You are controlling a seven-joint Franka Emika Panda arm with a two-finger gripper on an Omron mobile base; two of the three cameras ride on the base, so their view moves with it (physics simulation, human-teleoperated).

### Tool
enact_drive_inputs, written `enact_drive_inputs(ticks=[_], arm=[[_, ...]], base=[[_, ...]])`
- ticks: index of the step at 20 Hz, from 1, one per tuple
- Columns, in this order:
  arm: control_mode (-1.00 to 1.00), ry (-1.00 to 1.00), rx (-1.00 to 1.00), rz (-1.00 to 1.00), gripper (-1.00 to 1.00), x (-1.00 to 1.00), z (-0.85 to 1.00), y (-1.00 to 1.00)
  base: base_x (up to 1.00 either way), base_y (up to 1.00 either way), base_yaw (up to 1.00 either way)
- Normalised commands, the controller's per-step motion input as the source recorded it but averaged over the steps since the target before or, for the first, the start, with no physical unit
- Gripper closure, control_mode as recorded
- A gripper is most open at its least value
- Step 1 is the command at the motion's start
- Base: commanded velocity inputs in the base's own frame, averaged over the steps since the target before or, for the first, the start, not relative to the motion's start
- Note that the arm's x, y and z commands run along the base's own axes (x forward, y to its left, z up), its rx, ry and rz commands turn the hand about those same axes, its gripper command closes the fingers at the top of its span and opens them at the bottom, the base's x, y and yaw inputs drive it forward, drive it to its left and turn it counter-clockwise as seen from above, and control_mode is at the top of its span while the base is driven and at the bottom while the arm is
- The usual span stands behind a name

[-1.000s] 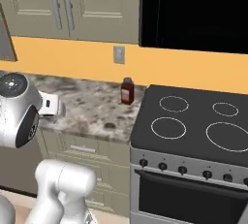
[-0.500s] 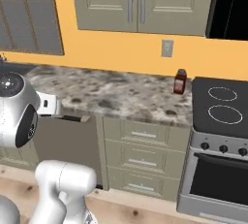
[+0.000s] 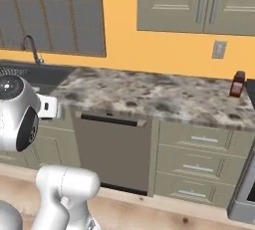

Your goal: Collect the paprika, mayonnaise, and shaker from the cabinet and place them next to the stove.

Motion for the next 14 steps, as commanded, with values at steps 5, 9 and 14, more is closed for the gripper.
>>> enact_drive_inputs(ticks=[5,9,14], arm=[[1.0,0.0,0.0,0.0,-1.0,0.0,0.0,0.0],[1.0,0.0,0.0,0.0,-1.0,0.0,0.0,0.0],[1.0,0.0,0.0,0.0,-1.0,0.0,0.0,0.0]], base=[[-0.06,1.0,0.0],[-0.01,1.0,0.02],[-0.03,1.0,0.07]])
